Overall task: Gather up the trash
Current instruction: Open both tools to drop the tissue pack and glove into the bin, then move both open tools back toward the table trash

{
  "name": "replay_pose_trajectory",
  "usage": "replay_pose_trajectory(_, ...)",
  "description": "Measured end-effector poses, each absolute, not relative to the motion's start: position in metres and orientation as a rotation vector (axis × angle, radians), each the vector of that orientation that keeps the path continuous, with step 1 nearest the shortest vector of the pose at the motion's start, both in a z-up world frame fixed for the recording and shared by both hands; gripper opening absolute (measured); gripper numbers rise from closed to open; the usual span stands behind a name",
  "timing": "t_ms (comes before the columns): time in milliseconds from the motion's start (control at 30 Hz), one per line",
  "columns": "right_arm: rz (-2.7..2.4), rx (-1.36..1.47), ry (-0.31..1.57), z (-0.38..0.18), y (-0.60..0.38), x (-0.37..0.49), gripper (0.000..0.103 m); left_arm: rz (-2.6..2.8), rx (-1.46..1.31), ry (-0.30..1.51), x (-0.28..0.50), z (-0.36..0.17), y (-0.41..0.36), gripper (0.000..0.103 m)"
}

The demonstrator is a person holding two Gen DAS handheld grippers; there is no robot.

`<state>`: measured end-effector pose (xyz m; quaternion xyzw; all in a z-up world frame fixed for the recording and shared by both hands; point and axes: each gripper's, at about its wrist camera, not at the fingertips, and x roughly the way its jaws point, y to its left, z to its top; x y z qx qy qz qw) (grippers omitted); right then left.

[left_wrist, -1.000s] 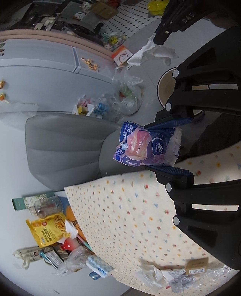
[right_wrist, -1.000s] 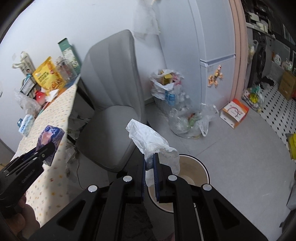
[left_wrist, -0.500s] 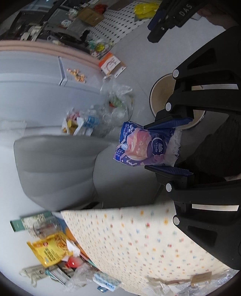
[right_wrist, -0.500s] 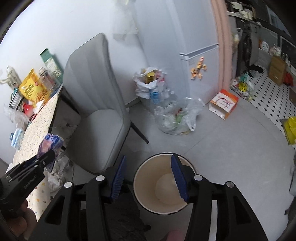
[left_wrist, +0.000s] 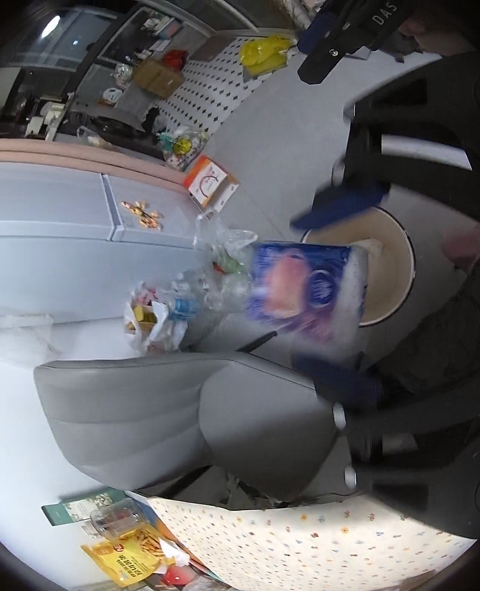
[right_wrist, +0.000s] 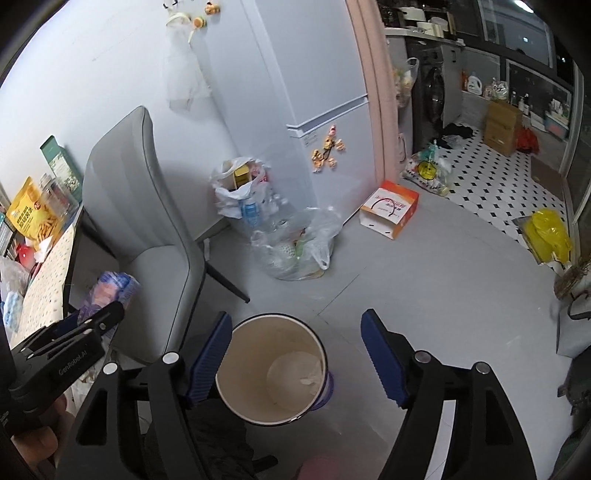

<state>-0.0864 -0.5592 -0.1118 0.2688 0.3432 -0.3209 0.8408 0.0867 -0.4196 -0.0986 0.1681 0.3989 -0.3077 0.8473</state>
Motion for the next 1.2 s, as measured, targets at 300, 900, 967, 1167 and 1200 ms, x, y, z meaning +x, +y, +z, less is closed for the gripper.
replay_pose_trajectory(300, -0.652, 0.565, 0.699, -0.102, -0.551, -0.081, 0.083, -0.603, 0.323, 0.799, 0.09, -0.076, -0.397, 0.094)
replay_pose_trajectory(900, -0.413, 0.462, 0.666, -0.055, -0.447, -0.01, 0.094, -0.325, 0.148, 0.706, 0.117, -0.024, -0.225, 0.097)
replay_pose_trajectory(967, -0.382, 0.44, 0.667, -0.05, -0.429, 0.0, 0.094, -0.297, 0.13, 0.702, 0.12, -0.021, -0.205, 0.097)
replay_pose_trajectory(1167, -0.307, 0.381, 0.67, -0.034, -0.381, 0.018, 0.094, -0.202, 0.062, 0.691, 0.127, -0.014, -0.142, 0.097)
replay_pose_trajectory(1200, -0.295, 0.369, 0.673, -0.032, -0.372, 0.022, 0.094, -0.189, 0.05, 0.691, 0.128, -0.014, -0.133, 0.097)
